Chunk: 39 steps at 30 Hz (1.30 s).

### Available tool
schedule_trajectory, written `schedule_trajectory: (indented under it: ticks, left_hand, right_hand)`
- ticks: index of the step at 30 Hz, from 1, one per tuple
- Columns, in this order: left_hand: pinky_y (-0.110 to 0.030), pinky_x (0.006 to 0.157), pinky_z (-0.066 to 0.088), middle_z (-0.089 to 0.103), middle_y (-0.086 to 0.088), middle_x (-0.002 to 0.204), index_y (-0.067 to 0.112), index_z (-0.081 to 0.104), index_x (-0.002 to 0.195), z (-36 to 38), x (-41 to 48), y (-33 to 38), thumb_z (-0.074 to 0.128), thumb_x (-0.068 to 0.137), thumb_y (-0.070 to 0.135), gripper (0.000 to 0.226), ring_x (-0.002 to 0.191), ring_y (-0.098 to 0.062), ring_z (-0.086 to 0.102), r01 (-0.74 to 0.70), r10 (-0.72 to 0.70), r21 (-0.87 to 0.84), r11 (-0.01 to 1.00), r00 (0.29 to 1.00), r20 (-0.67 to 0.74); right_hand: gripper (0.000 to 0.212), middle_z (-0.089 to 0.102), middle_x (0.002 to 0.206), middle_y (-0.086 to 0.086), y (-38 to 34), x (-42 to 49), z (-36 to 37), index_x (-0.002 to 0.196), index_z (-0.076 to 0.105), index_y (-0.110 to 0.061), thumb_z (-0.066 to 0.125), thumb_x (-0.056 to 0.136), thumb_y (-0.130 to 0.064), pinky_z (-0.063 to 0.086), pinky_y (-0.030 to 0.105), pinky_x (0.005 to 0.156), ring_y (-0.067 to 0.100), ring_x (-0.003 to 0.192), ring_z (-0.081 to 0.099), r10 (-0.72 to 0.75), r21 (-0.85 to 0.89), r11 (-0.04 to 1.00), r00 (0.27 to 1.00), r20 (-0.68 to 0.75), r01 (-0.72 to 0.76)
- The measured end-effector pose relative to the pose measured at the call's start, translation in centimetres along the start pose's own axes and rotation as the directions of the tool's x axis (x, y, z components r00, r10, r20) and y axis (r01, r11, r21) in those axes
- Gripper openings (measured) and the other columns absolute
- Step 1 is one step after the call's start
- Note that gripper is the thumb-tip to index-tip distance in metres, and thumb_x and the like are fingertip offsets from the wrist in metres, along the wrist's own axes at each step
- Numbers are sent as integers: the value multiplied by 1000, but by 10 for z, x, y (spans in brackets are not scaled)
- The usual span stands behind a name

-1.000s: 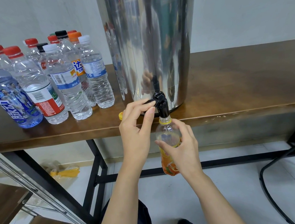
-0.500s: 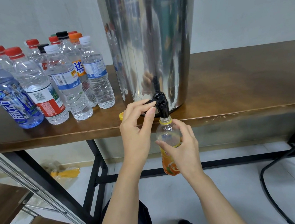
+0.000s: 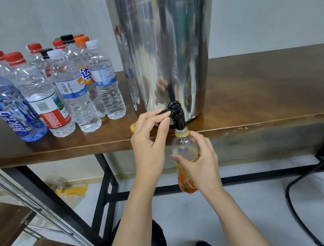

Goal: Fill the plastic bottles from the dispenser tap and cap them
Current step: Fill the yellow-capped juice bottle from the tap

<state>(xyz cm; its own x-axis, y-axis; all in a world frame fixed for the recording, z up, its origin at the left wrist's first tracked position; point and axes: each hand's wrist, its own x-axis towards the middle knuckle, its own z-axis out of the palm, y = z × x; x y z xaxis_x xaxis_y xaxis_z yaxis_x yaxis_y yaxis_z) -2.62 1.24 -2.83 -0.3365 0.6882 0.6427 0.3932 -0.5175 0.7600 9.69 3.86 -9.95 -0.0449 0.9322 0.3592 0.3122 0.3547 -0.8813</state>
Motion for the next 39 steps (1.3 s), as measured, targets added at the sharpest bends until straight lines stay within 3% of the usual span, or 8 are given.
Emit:
schedule_trajectory:
  ticks: [6,10,14,22,28,39]
  left_hand:
    - [-11,86,43,66,2,115,28,71,104,0,0,0,60,96,18,17,116,-17,60,-7,7,-14,1000,1000,4]
    - [-11,89,42,66,3,114,29,71,104,1,-1,-2,61,96,16,18,115,-15,59,-10,10,-12,1000,1000,6]
    - [-12,89,42,66,4,114,28,71,105,0,-2,-2,61,97,16,18,115,-16,60,-10,10,-13,1000,1000,10]
    - [-16,95,41,66,2,114,25,72,105,0,-2,-3,61,96,16,16,116,-16,60,-7,7,-17,1000,1000,14]
    - [-14,92,41,65,4,114,29,71,104,0,-2,-2,61,96,17,17,116,-14,59,-5,5,-22,1000,1000,10]
    - [-13,90,42,66,1,113,22,73,104,2,2,-2,61,96,15,16,113,-17,61,-9,9,-23,1000,1000,-6]
  right_hand:
    - [66,48,125,-19,1,-1,0,127,46,-46,85,74,-35,37,14,90,-6,110,47,3,-6,1000,1000,-1,-3]
    - [66,48,124,-19,3,-1,1,127,48,-44,85,74,-33,33,5,87,-17,110,44,-1,4,1000,1000,2,1]
    - [66,49,123,-17,3,-2,1,128,50,-41,86,73,-32,32,0,85,-17,111,44,2,5,1000,1000,0,-2]
    - [67,50,125,-15,4,-2,1,130,51,-37,86,73,-32,35,5,88,-5,113,48,-3,17,1000,1000,-1,3]
    - [67,49,125,-17,4,-2,2,129,50,-40,86,73,-33,35,3,86,-15,112,45,-1,15,1000,1000,-5,1]
    - [67,49,123,-18,5,-1,2,125,47,-46,86,73,-31,35,5,87,-18,112,44,-13,14,1000,1000,-18,13]
